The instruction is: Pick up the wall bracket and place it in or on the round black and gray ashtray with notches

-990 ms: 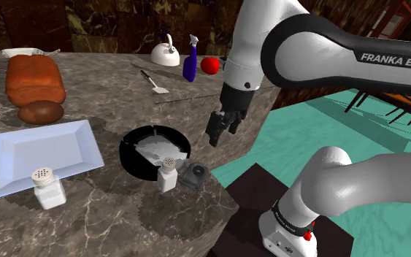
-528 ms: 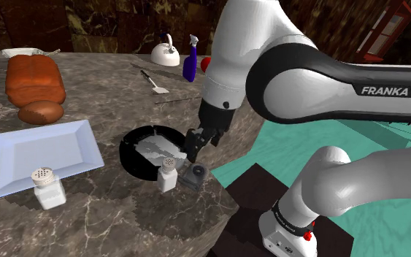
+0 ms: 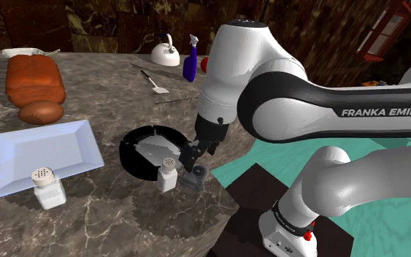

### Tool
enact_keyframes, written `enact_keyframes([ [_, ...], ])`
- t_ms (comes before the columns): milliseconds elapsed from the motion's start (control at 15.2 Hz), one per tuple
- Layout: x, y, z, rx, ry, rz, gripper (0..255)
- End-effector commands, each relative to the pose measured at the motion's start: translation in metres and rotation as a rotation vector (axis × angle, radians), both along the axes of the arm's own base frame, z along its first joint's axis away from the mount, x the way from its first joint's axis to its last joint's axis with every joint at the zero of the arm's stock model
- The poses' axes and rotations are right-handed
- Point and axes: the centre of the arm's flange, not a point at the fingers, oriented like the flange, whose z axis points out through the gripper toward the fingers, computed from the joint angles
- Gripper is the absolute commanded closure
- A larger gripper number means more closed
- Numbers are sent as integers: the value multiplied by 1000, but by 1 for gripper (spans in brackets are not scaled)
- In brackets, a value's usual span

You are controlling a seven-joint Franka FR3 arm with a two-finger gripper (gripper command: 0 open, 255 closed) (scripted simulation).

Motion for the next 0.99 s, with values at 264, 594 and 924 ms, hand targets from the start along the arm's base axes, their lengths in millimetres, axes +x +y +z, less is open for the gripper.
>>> enact_keyframes([
  [264, 0, 0, -1, 0, 0, 0, 0],
  [594, 0, 0, -1, 0, 0, 0, 255],
  [924, 0, 0, -1, 0, 0, 0, 255],
])
